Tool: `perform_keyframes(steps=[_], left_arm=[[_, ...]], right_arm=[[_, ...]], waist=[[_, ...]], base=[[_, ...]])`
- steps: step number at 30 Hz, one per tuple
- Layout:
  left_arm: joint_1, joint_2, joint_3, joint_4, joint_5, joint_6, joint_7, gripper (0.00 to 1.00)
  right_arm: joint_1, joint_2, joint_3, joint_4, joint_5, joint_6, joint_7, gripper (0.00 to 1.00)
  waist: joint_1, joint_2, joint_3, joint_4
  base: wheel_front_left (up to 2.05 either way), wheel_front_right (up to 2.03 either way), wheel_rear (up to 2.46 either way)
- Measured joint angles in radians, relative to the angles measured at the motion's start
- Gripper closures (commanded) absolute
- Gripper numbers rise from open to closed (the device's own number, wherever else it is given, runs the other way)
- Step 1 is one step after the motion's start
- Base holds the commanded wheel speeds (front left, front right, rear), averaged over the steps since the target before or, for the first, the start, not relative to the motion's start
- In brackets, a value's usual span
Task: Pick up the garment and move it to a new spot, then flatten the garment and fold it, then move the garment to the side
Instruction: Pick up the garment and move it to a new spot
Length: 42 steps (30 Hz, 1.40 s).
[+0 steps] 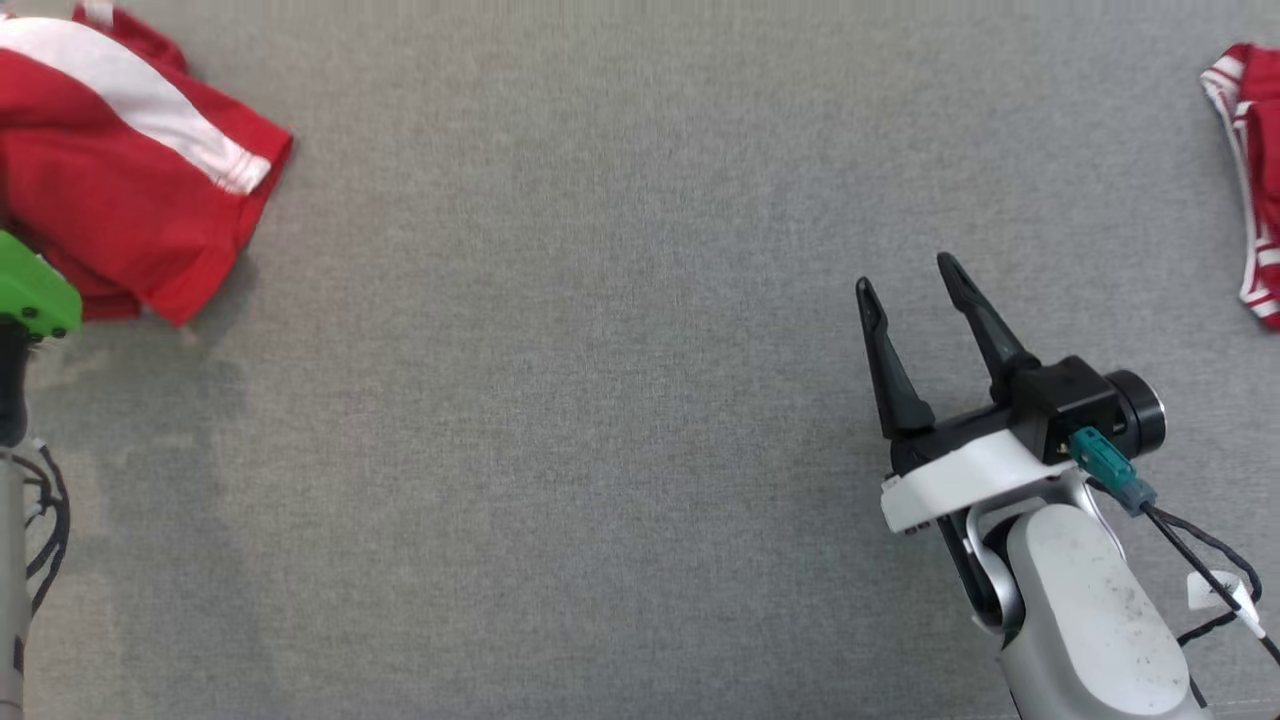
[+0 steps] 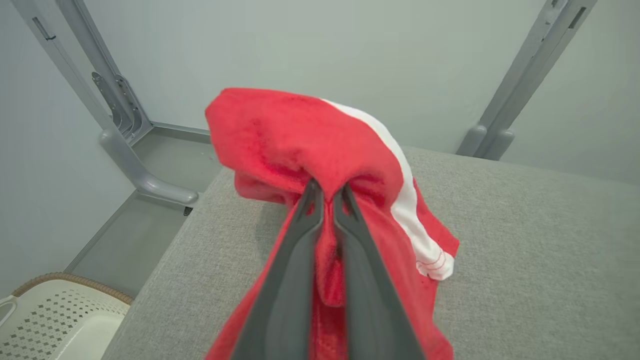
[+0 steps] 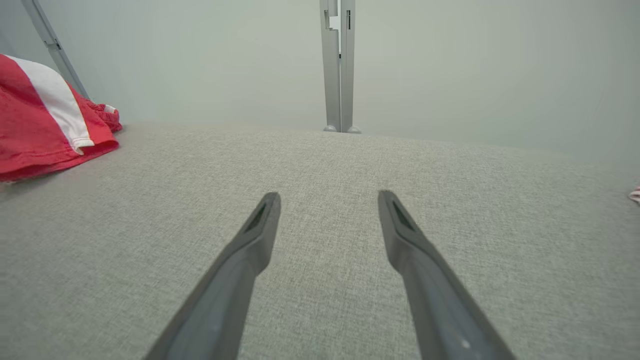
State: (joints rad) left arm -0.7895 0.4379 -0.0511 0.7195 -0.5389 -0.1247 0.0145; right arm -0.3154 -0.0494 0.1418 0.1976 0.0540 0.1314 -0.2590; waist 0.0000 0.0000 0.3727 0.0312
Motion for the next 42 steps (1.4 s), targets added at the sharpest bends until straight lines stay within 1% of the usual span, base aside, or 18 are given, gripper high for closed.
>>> perform_keyframes(steps=[6,10,13,17,19,21,25,28,31,35,36,37,38,39,42], left_arm=[[0.019,-0.009,-0.089,-0.16,-0.017,-0.003,0.012,1.0],[0.04,-0.024,-0.159,-0.287,-0.033,-0.003,0.029,1.0],[0.056,-0.06,-0.189,-0.368,-0.037,-0.002,0.034,1.0],[0.086,-0.146,-0.234,-0.436,-0.025,0.038,0.005,1.0],[0.111,-0.203,-0.255,-0.434,-0.031,0.051,-0.014,1.0],[0.14,-0.261,-0.291,-0.402,-0.029,0.057,-0.04,1.0],[0.194,-0.336,-0.364,-0.3,-0.019,0.059,-0.077,1.0],[0.23,-0.357,-0.411,-0.226,-0.015,0.048,-0.097,1.0],[0.256,-0.363,-0.447,-0.172,-0.013,0.037,-0.115,1.0],[0.28,-0.37,-0.467,-0.134,-0.022,0.028,-0.138,1.0],[0.281,-0.371,-0.469,-0.131,-0.024,0.027,-0.142,0.93],[0.282,-0.371,-0.472,-0.131,-0.024,0.027,-0.155,0.71],[0.282,-0.371,-0.476,-0.131,-0.024,0.026,-0.165,0.16],[0.283,-0.372,-0.482,-0.133,-0.024,0.022,-0.175,0.0],[0.284,-0.378,-0.493,-0.152,-0.031,0.019,-0.195,0.0]], right_arm=[[0.036,0.0,-0.018,0.009,0.036,0.0,-0.003,0.0],[0.061,0.0,-0.038,0.006,0.051,0.0,-0.004,0.0],[0.082,0.0,-0.054,0.005,0.057,0.0,-0.004,0.0],[0.104,-0.001,-0.071,0.002,0.058,0.0,-0.004,0.0],[0.107,-0.001,-0.076,0.001,0.061,0.0,-0.004,0.0],[0.107,-0.001,-0.078,0.001,0.066,0.0,-0.004,0.0],[0.099,-0.001,-0.077,-0.005,0.073,0.0,-0.004,0.0],[0.087,0.0,-0.071,-0.009,0.083,0.0,-0.004,0.0],[0.085,0.0,-0.076,-0.007,0.086,0.0,-0.004,0.0],[0.085,-0.001,-0.09,-0.002,0.086,0.0,-0.004,0.0],[0.085,-0.001,-0.092,-0.002,0.085,0.0,-0.004,0.0],[0.085,-0.001,-0.092,-0.001,0.085,0.0,-0.004,0.0],[0.085,-0.001,-0.091,0.0,0.085,0.0,-0.004,0.0],[0.085,-0.001,-0.089,0.002,0.085,0.0,-0.004,0.0],[0.086,0.0,-0.084,0.006,0.084,0.0,-0.004,0.0]], waist=[[0.0,0.0,-0.101,-0.017],[0.0,0.0,-0.16,-0.043],[0.0,0.0,-0.187,-0.075],[0.0,0.0,-0.207,-0.127],[0.0,0.0,-0.209,-0.151],[0.0,0.0,-0.206,-0.176],[0.0,0.0,-0.178,-0.212],[0.0,0.0,-0.148,-0.231],[0.0,0.0,-0.123,-0.248],[0.0,0.0,-0.107,-0.262],[0.0,0.0,-0.107,-0.262],[0.0,0.0001,-0.109,-0.26],[0.0,0.0,-0.112,-0.258],[0.0,0.0,-0.116,-0.255],[0.0,0.0,-0.133,-0.241]], base=[[0.0,0.0,0.0],[0.0,0.0,0.0],[0.0,0.0,0.0],[0.0,0.0,0.0],[0.0,0.0,0.0],[0.0,0.0,0.0],[0.0,0.0,0.0],[0.0,0.0,0.0],[0.0,0.0,0.0],[0.0,0.0,0.0],[0.0,0.0,0.0],[0.0,0.0,0.0],[0.0,0.0,0.0],[0.0,0.0,0.0],[0.0,0.0,0.0]])
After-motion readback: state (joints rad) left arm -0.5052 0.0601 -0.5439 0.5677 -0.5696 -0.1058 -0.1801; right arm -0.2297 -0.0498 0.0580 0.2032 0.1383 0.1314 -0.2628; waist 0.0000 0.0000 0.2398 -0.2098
